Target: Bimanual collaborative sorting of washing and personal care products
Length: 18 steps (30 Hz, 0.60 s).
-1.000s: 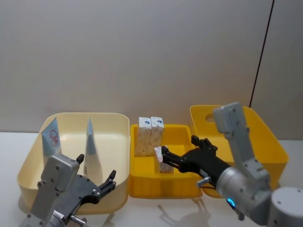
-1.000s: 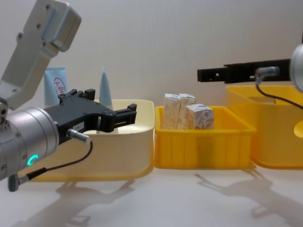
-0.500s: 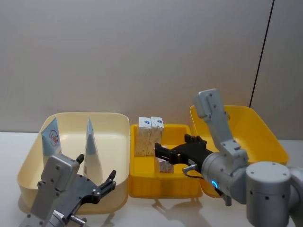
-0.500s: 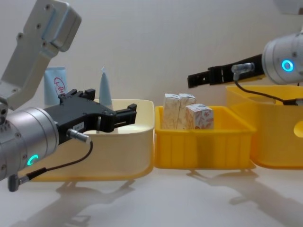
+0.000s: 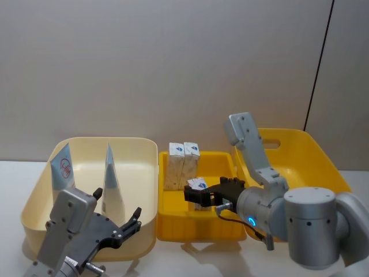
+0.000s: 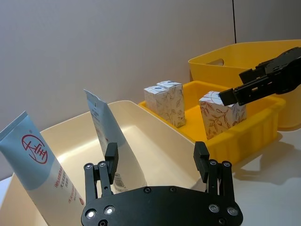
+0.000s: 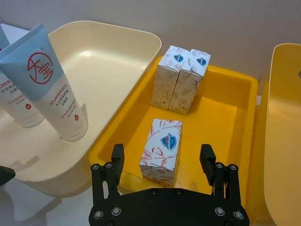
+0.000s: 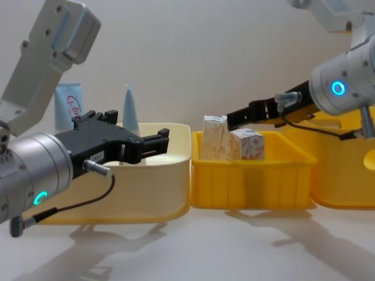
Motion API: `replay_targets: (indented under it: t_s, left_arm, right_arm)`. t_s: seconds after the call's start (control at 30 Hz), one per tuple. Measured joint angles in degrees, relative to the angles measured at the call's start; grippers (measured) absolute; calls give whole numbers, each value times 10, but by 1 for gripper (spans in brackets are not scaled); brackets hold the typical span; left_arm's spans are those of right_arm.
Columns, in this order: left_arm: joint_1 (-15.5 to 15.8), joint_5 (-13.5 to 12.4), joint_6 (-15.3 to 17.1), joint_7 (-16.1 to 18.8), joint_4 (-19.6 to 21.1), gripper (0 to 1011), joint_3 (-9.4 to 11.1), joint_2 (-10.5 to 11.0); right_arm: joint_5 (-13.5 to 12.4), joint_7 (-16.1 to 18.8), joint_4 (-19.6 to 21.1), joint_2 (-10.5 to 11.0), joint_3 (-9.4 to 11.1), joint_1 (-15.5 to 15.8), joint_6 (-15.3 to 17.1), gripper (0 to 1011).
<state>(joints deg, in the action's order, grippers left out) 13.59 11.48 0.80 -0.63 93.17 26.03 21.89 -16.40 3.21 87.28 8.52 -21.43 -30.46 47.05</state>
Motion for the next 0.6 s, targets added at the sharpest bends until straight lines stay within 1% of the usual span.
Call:
replay_targets:
  t_s: [0.27, 0.6]
  left_arm:
    - [0, 0, 0, 0, 0, 999, 0, 0]
    - [0, 0, 0, 0, 0, 999, 0, 0]
  right_arm:
    - [2, -1, -26, -11, -1, -16, 8, 1001]
    - [14, -6, -57, -22, -7, -34, 14, 1001]
